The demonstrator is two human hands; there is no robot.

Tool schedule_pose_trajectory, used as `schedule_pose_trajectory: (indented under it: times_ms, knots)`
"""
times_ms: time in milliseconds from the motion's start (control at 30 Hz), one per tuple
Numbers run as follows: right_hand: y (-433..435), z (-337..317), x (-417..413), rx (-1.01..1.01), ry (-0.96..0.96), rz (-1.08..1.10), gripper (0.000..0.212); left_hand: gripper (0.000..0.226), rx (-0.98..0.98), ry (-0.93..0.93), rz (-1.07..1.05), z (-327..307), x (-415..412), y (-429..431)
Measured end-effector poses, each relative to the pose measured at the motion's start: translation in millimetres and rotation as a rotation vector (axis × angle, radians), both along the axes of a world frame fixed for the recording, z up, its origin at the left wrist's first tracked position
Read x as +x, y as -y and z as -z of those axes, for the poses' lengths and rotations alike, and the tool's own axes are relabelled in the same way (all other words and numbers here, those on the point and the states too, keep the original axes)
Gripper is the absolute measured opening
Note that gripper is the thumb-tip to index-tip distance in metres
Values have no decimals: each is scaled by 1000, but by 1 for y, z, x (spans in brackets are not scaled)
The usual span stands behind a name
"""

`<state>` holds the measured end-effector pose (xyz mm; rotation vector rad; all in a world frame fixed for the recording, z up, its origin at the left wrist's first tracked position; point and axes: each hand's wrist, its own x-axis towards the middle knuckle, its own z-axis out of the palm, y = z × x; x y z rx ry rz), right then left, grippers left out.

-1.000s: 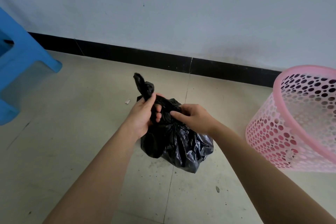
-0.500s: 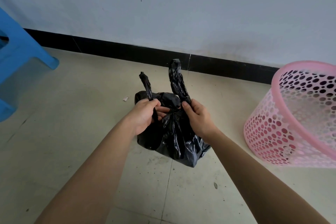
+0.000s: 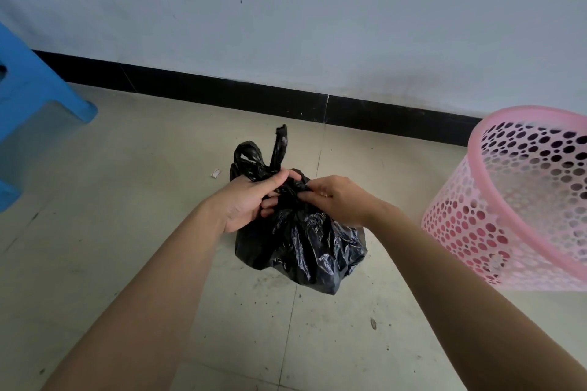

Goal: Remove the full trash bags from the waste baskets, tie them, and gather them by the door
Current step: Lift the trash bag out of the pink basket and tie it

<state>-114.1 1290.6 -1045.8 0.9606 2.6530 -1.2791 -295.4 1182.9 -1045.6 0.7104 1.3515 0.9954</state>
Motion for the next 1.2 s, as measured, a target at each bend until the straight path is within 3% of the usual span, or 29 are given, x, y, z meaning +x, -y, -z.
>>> schedule_pose_trajectory:
  times_ms: [100,200,300,433,533,633,733,900,1067,1200]
  knots:
    - [-13,-6,13,-323,-87,167,33,26,8,92,-29,-2,0,1]
    - [-27,-15,24,-573,-308,452,33,24,16,97,28,-5,-2,2]
    - [-29,-30,16,-526,-437,620,54,23,14,64,64,-6,1,0]
    - [-14,-57,-13,-392,-368,471,72,24,-16,-2,78,-9,11,-4]
    - [-5,-61,-28,-317,-383,369,50,28,-47,-81,84,-10,17,-4]
    - [-8,-54,-26,-239,-500,509,27,27,-4,-8,20,-8,13,1]
    - [-9,-43,-15,-330,-599,633,26,35,112,226,-48,-5,5,5]
    - [0,-41,-11,-453,-755,687,19,44,136,372,-116,1,11,9]
    - [-6,-49,-3,-606,-952,733,21,32,182,420,-189,0,9,9]
    - [-2,-40,7,-811,-916,629,25,40,120,445,-233,-3,5,4]
